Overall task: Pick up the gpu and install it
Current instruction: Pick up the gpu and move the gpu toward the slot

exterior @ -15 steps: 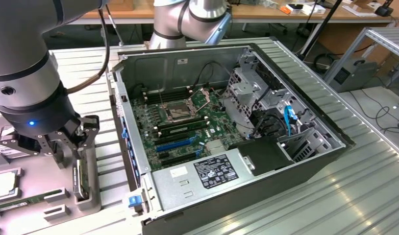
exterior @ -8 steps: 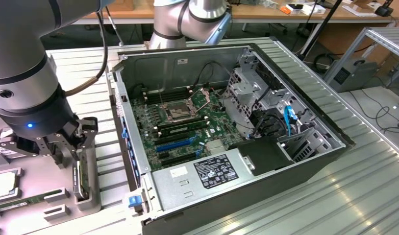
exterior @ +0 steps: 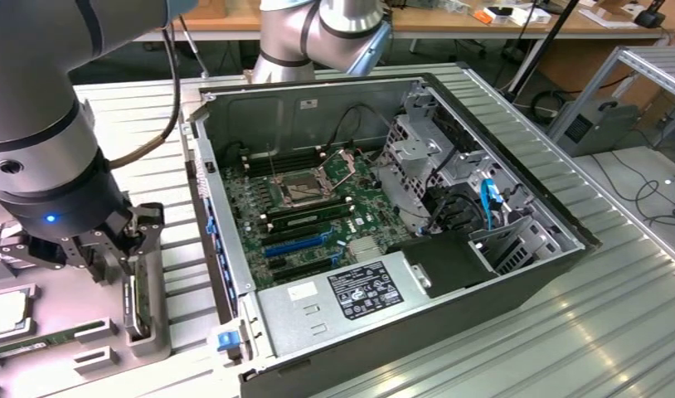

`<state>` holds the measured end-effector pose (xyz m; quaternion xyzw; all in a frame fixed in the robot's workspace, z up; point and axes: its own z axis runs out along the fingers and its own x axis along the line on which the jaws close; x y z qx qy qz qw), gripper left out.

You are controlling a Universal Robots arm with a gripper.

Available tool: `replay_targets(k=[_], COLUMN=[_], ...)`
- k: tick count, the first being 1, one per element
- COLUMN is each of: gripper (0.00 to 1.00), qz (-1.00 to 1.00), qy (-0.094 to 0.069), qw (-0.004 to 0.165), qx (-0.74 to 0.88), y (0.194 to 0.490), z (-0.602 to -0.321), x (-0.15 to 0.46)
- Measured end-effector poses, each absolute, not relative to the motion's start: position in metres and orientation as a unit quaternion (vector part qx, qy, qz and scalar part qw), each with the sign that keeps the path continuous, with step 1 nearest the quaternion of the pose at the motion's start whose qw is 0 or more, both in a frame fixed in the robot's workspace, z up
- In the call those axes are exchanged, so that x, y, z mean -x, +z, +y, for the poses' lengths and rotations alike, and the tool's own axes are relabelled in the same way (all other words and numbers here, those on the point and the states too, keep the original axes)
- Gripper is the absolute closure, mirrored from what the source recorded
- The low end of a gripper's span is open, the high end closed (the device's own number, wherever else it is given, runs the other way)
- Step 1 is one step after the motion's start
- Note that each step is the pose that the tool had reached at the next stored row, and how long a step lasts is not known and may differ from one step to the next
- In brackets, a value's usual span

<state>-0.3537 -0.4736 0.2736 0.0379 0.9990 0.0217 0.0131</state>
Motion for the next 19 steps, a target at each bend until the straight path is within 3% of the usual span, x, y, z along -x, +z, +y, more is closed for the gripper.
replay_targets(k=[19], gripper=[0.64], qz=[0.999], qy=[0.022], qw=[0.013], qx=[-0.038], y=[0.250], z=[-0.474], x=[0.341])
